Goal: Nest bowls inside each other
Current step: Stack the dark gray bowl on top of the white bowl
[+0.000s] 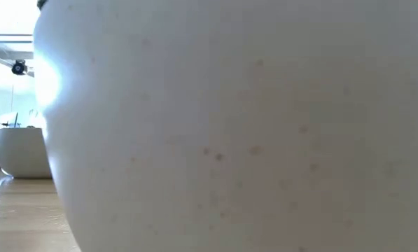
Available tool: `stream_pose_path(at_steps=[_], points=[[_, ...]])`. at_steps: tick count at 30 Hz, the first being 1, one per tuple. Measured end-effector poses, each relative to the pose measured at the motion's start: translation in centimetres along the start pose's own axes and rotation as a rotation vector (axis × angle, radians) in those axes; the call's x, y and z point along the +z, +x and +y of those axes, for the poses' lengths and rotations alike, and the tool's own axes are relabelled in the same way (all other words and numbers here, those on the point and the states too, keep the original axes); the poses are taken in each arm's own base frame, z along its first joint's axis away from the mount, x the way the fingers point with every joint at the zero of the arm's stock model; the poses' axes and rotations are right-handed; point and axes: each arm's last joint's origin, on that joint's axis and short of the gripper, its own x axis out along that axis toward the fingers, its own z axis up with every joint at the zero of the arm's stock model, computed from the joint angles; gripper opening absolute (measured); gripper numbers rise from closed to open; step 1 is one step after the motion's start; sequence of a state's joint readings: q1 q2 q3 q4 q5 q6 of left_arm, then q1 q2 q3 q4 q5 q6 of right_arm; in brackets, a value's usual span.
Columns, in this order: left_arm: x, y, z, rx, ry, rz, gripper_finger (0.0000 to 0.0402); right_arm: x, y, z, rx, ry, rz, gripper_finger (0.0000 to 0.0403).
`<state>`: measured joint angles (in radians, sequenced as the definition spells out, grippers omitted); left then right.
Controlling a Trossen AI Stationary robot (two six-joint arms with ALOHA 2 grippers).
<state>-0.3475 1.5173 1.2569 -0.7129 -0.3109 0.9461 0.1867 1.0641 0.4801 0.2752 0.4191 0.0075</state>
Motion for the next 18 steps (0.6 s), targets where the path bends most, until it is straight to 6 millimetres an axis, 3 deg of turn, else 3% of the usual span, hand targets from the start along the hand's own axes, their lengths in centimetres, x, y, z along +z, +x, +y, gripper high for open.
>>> stream_pose_path(at_steps=[6, 12, 18], points=[[0.4, 1.8, 2.4, -0.088, 0.079, 0.04, 0.0, -0.2, -0.7, -0.9, -0.073, 0.04, 0.045, 0.0063], [-1.8, 3.3, 4.5, -0.134, 0.012, 0.007, 0.0, 0.1, -1.7, -1.3, -0.074, 0.073, 0.048, 0.0063], [-3.8, 4.6, 4.7, -0.176, -0.04, 0.019, 0.0, -0.1, -2.1, -1.5, -0.075, 0.077, 0.069, 0.0063]])
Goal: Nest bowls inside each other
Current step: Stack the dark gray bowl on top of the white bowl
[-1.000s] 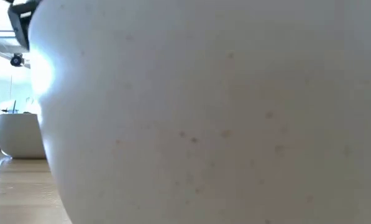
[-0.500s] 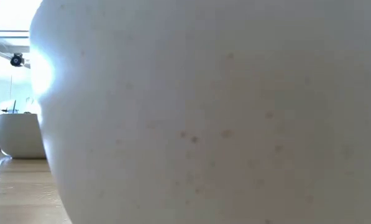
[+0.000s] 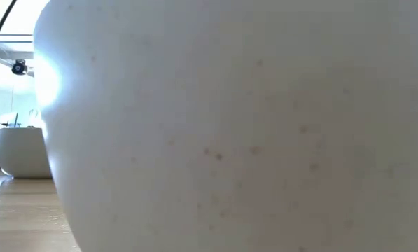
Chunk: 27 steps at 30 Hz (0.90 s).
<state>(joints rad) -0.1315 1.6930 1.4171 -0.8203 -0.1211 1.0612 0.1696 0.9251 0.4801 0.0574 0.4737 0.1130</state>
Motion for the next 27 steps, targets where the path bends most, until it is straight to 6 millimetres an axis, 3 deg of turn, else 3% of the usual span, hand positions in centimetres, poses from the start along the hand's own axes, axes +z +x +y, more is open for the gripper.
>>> stream_pose_path(at_steps=[7, 19, 27], points=[[-0.3, 1.3, -0.4, -0.012, -0.007, -0.019, 0.0, 0.0, 0.0, 0.0, 0.0, -0.005, 0.001, 0.0063], [0.2, 1.6, -0.3, -0.018, -0.009, -0.138, 0.0, 0.0, 0.0, 0.0, 0.0, -0.008, 0.001, 0.0063], [0.2, 4.9, -0.9, -0.082, 0.009, -0.06, 0.0, 0.0, 0.0, 0.0, 0.001, -0.007, 0.0, 0.0063]])
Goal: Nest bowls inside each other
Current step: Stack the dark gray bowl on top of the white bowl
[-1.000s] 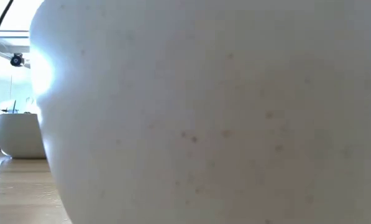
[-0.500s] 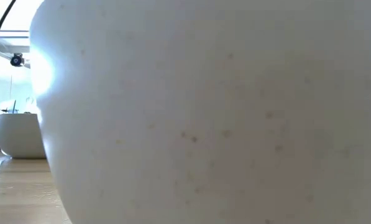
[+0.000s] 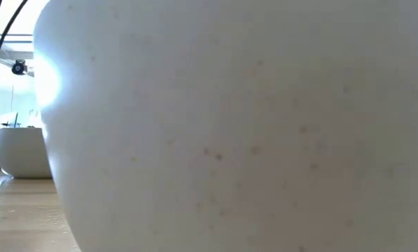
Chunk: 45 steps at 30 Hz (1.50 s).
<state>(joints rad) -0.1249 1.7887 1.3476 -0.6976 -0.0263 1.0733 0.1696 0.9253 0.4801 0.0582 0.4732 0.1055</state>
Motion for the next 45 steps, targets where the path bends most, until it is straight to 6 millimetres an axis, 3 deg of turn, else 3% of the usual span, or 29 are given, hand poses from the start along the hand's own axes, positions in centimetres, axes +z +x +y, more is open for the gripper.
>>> stream_pose_path(at_steps=[4, 14, 40, 45], points=[[-0.2, 0.8, -0.1, 0.0, 0.007, 0.063, 0.0, 0.0, 0.0, 0.0, 0.0, 0.0, 0.0, 0.0063], [0.0, -0.6, -0.2, -0.086, -0.017, 0.04, 0.0, 0.0, 0.0, 0.0, 0.0, -0.004, 0.0, 0.0063], [0.2, -0.3, 0.1, -0.093, -0.093, 0.016, 0.0001, 0.0, 0.0, 0.0, 0.0, 0.0, -0.001, 0.0063], [0.2, -0.3, 0.1, -0.094, -0.097, 0.016, 0.004, 0.0, 0.0, 0.0, 0.0, 0.0, -0.001, 0.0063]])
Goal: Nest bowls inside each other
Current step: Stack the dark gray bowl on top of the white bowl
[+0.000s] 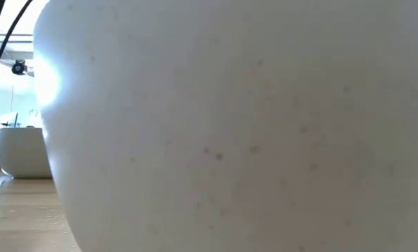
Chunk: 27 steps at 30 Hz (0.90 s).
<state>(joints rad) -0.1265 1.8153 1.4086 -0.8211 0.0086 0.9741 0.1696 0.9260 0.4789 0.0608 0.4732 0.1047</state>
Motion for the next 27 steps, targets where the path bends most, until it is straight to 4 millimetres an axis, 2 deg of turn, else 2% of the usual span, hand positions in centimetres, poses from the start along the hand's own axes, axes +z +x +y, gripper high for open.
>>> stream_pose_path(at_steps=[8, 14, 19, 27], points=[[0.1, -0.5, 0.2, 0.024, -0.026, 0.002, 0.013, 0.0, 0.0, 0.0, 0.0, 0.0, 0.0, 0.0063], [0.1, -1.5, 0.2, 0.045, -0.026, -0.004, 0.0151, 0.0, 0.0, 0.0, 0.0, -0.002, 0.001, 0.0063], [-0.2, -1.7, -0.1, 0.028, -0.027, 0.032, 0.0124, -0.1, 0.0, 0.0, 0.0, -0.005, 0.004, 0.0063], [-0.3, -2.0, -0.1, 0.042, -0.028, 0.048, 0.002, -0.2, 0.0, 0.0, 0.0, -0.006, 0.004, 0.0063]])
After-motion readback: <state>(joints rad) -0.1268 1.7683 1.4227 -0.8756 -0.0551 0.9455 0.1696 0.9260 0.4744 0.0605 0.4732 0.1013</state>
